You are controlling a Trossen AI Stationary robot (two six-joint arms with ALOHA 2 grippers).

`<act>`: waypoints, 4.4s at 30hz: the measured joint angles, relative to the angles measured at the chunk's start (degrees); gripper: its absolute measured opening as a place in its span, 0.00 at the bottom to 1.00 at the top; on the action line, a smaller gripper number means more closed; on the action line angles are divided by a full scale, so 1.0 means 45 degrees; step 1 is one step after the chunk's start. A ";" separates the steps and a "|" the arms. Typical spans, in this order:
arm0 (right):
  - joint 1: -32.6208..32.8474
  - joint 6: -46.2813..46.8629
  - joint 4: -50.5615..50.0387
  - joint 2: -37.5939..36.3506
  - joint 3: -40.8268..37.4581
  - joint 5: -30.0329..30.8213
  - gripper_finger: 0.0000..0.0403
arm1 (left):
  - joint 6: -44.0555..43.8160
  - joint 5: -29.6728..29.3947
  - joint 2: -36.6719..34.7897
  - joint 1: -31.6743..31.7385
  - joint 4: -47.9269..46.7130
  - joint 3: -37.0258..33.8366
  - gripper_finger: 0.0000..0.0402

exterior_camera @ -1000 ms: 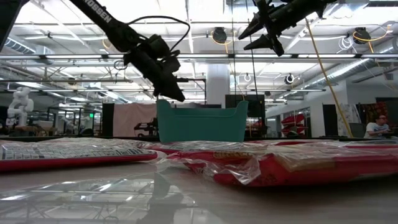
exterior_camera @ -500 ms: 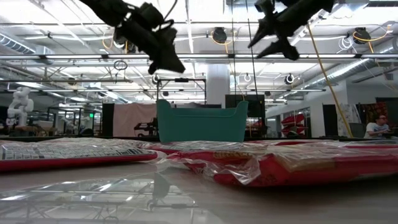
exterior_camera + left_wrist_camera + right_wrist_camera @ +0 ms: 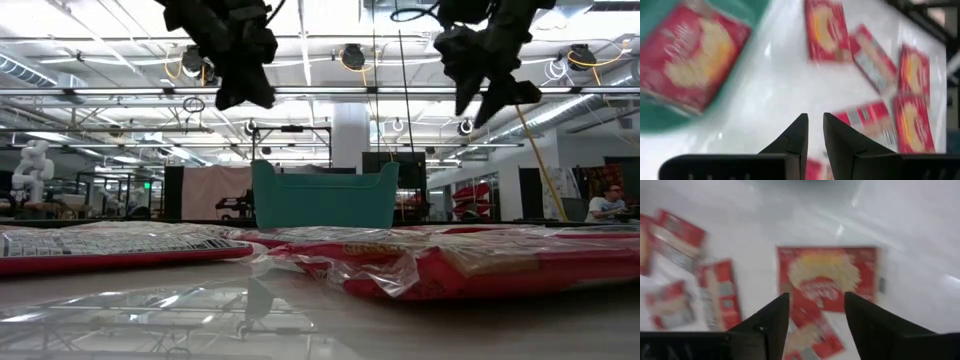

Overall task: Sort popcorn bags into baskets
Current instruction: Put the red popcorn pack into the green bin

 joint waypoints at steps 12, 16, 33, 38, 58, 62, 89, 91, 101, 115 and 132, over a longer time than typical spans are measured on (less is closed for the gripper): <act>-0.0005 -0.1808 -0.0681 0.0915 -0.1413 -0.0045 0.62 | -0.1180 -0.2315 0.0007 -0.2207 -0.0044 0.0005 0.16; -0.0203 -0.1886 0.0136 0.0869 -0.2843 -0.0840 0.62 | -0.1293 -0.2549 0.0007 -0.2517 -0.0039 0.0005 0.16; -0.0238 -0.0505 0.5246 0.0865 -0.6933 -0.1706 0.63 | -0.0974 -0.2596 0.0007 -0.2901 0.0917 0.0005 0.16; -0.0243 -0.0013 0.6388 0.0821 -0.7540 -0.2025 0.63 | -0.0792 -0.2596 0.0007 -0.2901 0.1253 0.0005 0.16; -0.0296 0.2489 0.6860 0.0049 -0.7601 -0.1284 0.58 | -0.0689 -0.2596 0.0007 -0.2901 0.1510 0.0000 0.16; -0.0291 0.2320 0.6841 0.0044 -0.7601 -0.0456 0.58 | -0.0206 -0.2596 0.0007 -0.2897 0.1510 0.0000 0.16; 0.0008 0.2258 0.8050 0.0820 -0.7558 0.0785 0.57 | 0.0668 -0.2591 0.0007 -0.2858 0.1500 -0.0005 0.16; 0.0105 0.2253 0.8239 0.0986 -0.7566 0.0853 0.52 | 0.0780 -0.2591 0.0007 -0.2858 0.1500 -0.0005 0.16; 0.0223 0.2925 1.0666 0.1064 -0.7621 0.0250 0.03 | 0.1055 -0.2865 0.0007 -0.2722 0.1505 -0.0005 0.16; 0.0460 0.3078 1.5706 0.1049 -0.7602 -0.1936 0.00 | 0.0831 -0.3475 0.0007 -0.2115 0.3497 -0.0010 0.16; 0.2101 0.1625 1.7162 0.1044 -0.6868 -0.2393 0.00 | 0.2903 -0.1319 0.2055 -0.1400 0.4964 -0.0015 0.69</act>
